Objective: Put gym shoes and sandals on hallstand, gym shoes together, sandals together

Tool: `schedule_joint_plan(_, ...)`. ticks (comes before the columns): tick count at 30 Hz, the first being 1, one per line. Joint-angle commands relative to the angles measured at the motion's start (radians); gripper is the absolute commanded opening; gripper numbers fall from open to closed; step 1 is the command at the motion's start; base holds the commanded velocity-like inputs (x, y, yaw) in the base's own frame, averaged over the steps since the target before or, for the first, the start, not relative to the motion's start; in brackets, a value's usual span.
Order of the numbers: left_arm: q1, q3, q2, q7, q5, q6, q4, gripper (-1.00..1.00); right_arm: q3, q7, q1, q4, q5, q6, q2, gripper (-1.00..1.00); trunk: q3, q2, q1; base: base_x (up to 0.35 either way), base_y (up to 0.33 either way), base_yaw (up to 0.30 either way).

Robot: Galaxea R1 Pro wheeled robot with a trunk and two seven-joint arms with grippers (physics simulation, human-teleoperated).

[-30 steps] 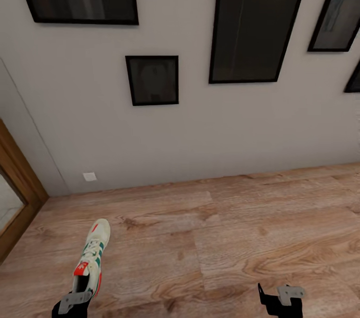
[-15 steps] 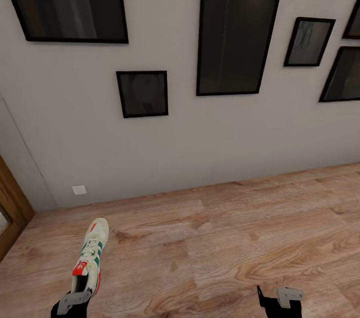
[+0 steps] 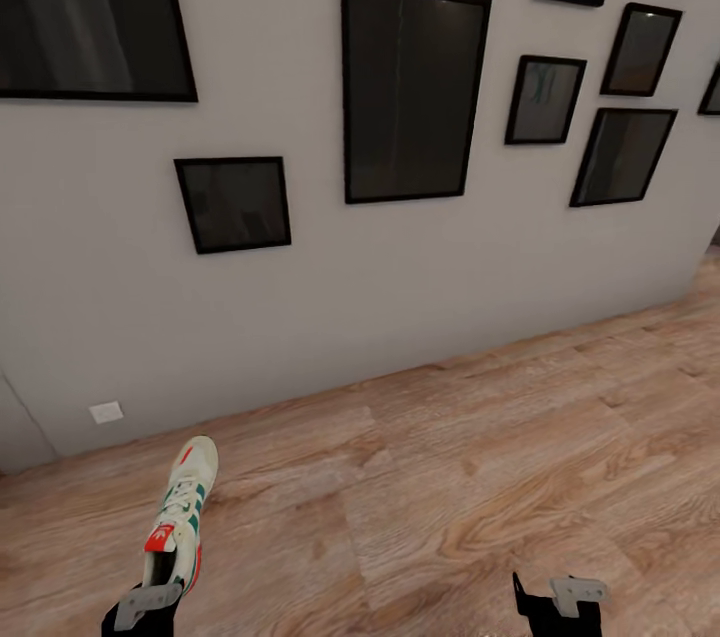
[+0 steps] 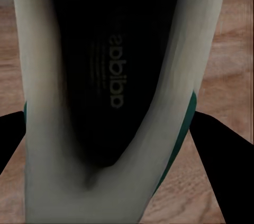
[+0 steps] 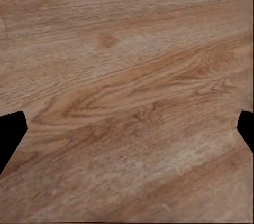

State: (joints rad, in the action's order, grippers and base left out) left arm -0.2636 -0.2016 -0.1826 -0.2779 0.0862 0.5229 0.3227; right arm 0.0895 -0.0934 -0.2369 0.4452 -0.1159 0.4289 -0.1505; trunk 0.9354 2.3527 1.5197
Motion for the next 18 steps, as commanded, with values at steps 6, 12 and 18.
schedule_joint_plan(6, 0.000, -0.003, 0.000, -0.010, 0.009, 0.000, -0.001, -1.00, 0.007, -0.005, -0.001, -0.002, -0.011, 0.004, 0.013, 1.00, -0.017, -0.042, -0.023, 0.000, 0.000, -0.300)
schedule_joint_plan(12, 0.000, -0.003, 0.000, -0.010, 0.009, 0.000, -0.001, -1.00, 0.007, -0.005, -0.001, -0.002, -0.011, 0.004, 0.015, 1.00, -0.018, -0.049, -0.027, 0.000, 0.000, -0.300)
schedule_joint_plan(18, 0.000, -0.002, 0.000, -0.010, 0.009, 0.000, -0.001, -1.00, 0.007, -0.005, -0.001, -0.002, -0.011, 0.004, 0.016, 1.00, -0.016, -0.049, -0.027, 0.000, 0.000, -0.300)
